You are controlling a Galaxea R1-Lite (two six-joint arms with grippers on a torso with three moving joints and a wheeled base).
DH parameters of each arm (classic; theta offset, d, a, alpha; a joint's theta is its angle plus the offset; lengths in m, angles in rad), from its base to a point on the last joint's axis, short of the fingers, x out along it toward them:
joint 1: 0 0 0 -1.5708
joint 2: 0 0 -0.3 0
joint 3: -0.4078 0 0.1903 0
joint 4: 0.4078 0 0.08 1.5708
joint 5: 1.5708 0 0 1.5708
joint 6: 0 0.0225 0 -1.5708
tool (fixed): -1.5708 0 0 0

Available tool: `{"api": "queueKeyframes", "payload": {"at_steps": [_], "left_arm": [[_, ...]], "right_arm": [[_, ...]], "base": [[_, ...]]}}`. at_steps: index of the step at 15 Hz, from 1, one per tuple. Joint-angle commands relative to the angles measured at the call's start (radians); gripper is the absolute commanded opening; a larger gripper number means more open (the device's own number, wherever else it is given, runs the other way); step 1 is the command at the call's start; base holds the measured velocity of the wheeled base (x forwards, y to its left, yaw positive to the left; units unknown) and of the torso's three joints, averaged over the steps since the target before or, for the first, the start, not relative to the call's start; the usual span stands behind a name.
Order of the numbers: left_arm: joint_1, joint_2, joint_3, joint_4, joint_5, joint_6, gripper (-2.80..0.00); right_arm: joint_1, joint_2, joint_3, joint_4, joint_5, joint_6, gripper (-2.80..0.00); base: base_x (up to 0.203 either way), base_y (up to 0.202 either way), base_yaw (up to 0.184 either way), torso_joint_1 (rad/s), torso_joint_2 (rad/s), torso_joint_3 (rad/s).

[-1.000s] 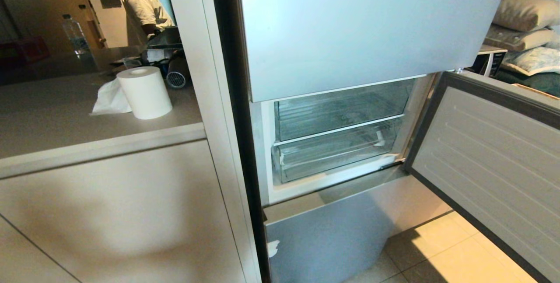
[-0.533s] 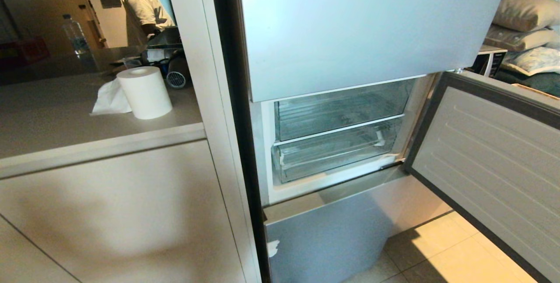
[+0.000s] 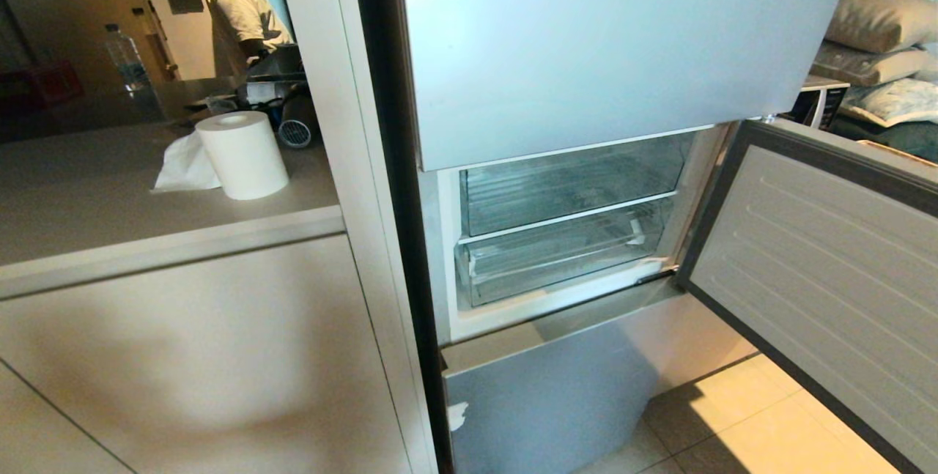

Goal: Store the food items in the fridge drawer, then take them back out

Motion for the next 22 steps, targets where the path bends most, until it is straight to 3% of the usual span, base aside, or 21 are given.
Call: {"api": "queueKeyframes", "payload": {"at_steps": [1, 11, 22], "left_arm": [[0.000, 0.001, 0.002, 0.000, 0.000, -0.001, -2.80], [0.000, 0.001, 0.002, 0.000, 0.000, 0.001, -2.80], [0.000, 0.001, 0.002, 0.000, 0.000, -0.001, -2.80]], "right_arm": [[0.000, 0.003, 0.001, 0.000, 0.000, 0.000, -2.80], [0.000, 0.003, 0.000, -0.001, -0.003, 0.011, -2.80], [0.000, 0.003, 0.000, -0.004, -0.001, 0.022, -2.80]], "base": [[0.000, 0.000, 0.000, 0.000, 0.00, 0.000], [0.001, 0.005, -0.122, 0.003, 0.00, 0.001], [0.000, 0.000, 0.000, 0.000, 0.00, 0.000]]}}
